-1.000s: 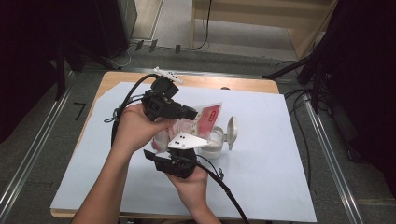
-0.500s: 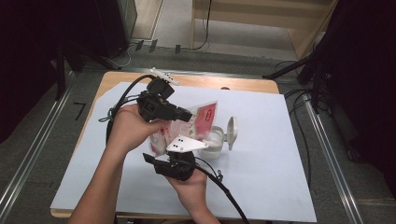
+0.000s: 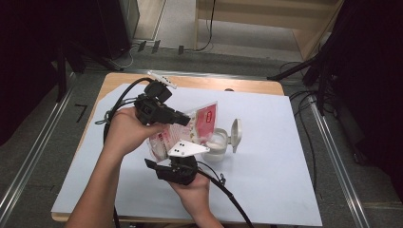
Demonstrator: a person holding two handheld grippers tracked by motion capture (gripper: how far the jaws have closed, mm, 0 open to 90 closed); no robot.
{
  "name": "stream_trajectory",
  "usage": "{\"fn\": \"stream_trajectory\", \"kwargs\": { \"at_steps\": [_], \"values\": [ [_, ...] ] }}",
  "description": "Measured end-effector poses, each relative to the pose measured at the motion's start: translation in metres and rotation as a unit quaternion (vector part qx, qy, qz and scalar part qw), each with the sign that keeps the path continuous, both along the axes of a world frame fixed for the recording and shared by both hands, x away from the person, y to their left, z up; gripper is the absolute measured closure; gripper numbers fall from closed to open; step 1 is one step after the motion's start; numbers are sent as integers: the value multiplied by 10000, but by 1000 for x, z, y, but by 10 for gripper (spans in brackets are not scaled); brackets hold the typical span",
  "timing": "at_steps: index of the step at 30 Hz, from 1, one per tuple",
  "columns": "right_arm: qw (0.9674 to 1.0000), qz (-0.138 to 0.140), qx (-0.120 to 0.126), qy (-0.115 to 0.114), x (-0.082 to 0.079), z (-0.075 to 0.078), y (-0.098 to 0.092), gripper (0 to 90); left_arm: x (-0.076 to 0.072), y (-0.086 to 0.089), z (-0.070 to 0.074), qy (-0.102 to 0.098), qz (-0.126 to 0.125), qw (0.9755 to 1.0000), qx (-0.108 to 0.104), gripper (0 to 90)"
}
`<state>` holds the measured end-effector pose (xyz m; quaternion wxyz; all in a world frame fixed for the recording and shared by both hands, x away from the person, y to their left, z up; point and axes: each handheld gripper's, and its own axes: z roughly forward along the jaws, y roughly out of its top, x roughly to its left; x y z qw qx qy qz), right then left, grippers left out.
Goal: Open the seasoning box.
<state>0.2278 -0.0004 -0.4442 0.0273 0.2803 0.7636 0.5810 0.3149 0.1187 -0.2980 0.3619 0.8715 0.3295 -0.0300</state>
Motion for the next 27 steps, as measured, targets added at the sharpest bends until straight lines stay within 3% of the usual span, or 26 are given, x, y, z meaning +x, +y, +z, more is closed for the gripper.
{"fn": "stream_trajectory", "kwargs": {
  "at_steps": [7, 16, 18, 27],
  "values": [
    [10000, 20, -50, -5, -1, -4, 1, 584, 1, 5, -3, 79, 27, 10000, 25, 822],
    [9999, 23, -91, 59, -2, -7, 2, 585, 3, 9, -8, 182, 50, 9998, -104, 821],
    [9999, 28, -101, 32, -2, -8, 2, 585, 3, 10, -8, 114, 51, 9999, -30, 829],
    [9999, -48, -101, 85, 0, -8, 0, 591, 0, 11, -6, 40, 33, 9999, -104, 841]
  ]
}}
